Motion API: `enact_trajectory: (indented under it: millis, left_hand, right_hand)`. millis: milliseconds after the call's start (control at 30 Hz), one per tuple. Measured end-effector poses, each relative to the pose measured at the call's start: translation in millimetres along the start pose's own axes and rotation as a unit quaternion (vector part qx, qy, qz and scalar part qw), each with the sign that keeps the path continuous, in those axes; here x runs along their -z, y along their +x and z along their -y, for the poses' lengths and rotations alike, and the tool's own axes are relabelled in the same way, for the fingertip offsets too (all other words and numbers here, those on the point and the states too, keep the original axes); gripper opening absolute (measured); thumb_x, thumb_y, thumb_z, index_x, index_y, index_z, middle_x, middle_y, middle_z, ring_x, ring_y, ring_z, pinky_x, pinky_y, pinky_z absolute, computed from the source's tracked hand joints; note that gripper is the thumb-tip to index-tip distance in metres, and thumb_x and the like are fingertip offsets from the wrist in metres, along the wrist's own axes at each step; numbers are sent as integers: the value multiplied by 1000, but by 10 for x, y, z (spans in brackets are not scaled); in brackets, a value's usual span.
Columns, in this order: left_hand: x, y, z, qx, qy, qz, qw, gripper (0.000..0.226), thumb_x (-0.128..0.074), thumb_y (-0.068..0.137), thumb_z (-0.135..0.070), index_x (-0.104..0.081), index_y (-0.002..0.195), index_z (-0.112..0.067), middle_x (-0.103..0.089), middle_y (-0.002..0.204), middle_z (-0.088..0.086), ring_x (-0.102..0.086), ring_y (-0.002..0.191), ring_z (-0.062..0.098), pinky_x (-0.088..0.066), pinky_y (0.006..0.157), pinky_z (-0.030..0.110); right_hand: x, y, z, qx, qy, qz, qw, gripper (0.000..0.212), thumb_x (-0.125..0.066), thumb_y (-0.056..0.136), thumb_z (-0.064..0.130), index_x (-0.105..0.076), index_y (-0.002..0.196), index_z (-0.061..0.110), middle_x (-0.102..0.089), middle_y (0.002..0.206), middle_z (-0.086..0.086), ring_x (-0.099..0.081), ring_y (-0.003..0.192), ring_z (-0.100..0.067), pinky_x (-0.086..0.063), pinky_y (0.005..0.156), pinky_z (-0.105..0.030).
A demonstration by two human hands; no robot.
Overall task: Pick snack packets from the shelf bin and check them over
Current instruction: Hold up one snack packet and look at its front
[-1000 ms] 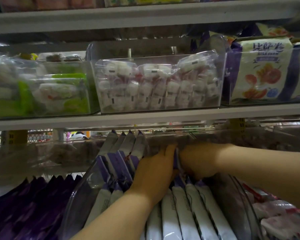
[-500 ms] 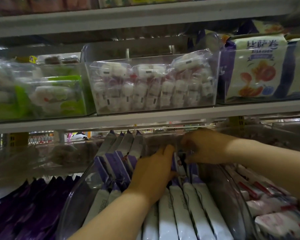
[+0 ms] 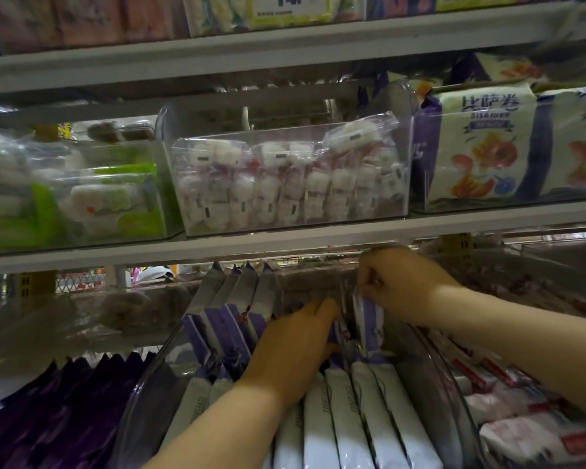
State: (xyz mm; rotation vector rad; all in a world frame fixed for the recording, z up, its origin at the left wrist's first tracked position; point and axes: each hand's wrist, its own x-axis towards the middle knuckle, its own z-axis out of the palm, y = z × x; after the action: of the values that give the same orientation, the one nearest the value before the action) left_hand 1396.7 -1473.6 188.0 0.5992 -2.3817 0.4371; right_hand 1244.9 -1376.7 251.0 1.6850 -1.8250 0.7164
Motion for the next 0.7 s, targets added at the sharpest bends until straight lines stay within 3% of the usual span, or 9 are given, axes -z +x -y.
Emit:
enact_trajectory:
  millis: [133, 267, 367, 500, 633, 700]
  left_hand:
    - [-13, 26, -6, -5, -15, -8, 1000, 22, -55, 96, -18, -44, 115, -19, -57, 117, 5, -59, 104, 29, -49, 77, 39]
    - [21, 47, -6, 14, -103, -18, 994, 11, -60, 93, -14, -50, 93, -19, -63, 106, 5, -60, 98, 22, -41, 72, 26]
    - [60, 62, 25, 8, -164, 19, 986, 5, -61, 94, -15, -66, 93, -15, -68, 102, 2, -62, 94, 13, -45, 76, 21]
    - [27, 39, -20, -22, -94, 126, 987, 37, -42, 102, -38, -66, 90, -13, -68, 100, 8, -60, 89, 19, -36, 69, 24]
    - [54, 4, -50, -7, -102, 203, 974, 40, -27, 103, -47, -61, 107, -25, -65, 118, 4, -58, 107, 22, -46, 88, 33]
    - [79, 2, -52, 0, -94, 220, 971, 41, -23, 103, -49, -58, 111, -29, -63, 122, 2, -58, 110, 22, -44, 88, 33]
  right_hand:
    - [24, -139, -33, 14, 130, -55, 990, 6, -57, 92, 26, -55, 88, 22, -58, 82, 6, -57, 79, -19, -50, 73, -42]
    - [66, -222, -40, 58, 167, -12, 984, 8, -49, 97, 25, -47, 91, 20, -58, 80, -1, -55, 75, -20, -45, 70, -39]
    - [138, -207, -80, 62, 183, -3, 981, 7, -49, 97, 23, -48, 93, 17, -58, 80, 0, -54, 75, -19, -44, 70, -33]
    - [162, -204, -63, 69, 170, -5, 983, 14, -55, 92, 37, -47, 90, 26, -54, 76, 6, -50, 69, -8, -39, 60, -16]
    - [137, -243, -66, 72, 146, -3, 987, 24, -63, 83, 48, -50, 95, 32, -58, 87, 8, -52, 78, -8, -47, 71, -28]
    - [121, -265, -70, 78, 136, -8, 988, 22, -64, 84, 46, -51, 95, 33, -56, 88, 11, -50, 78, -5, -46, 72, -28]
